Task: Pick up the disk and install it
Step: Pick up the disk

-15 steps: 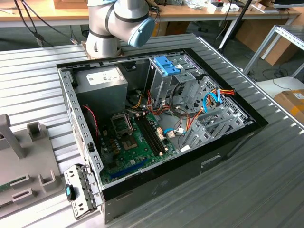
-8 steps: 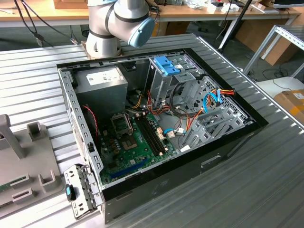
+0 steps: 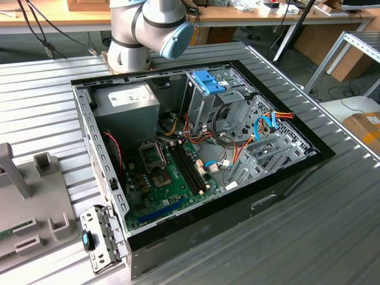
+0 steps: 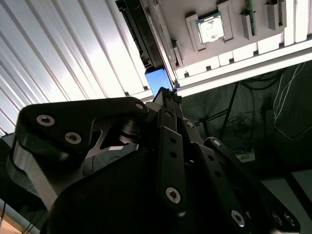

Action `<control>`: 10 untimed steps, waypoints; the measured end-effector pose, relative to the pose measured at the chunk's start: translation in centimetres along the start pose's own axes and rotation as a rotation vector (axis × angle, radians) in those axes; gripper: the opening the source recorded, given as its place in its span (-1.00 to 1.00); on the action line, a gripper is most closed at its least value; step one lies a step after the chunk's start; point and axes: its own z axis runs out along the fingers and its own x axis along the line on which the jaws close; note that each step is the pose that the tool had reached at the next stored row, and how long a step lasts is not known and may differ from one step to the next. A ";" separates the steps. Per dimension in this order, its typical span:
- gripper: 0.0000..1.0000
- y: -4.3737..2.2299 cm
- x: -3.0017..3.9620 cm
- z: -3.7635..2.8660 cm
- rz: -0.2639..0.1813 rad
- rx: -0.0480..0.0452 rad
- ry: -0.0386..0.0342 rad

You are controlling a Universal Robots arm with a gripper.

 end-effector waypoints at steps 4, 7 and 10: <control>-0.79 0.00 0.00 0.00 -0.010 -0.0002 0.0005; -0.79 0.00 0.00 0.00 -0.015 -0.0003 0.0007; -0.79 0.00 0.00 0.00 -0.021 -0.0004 0.0009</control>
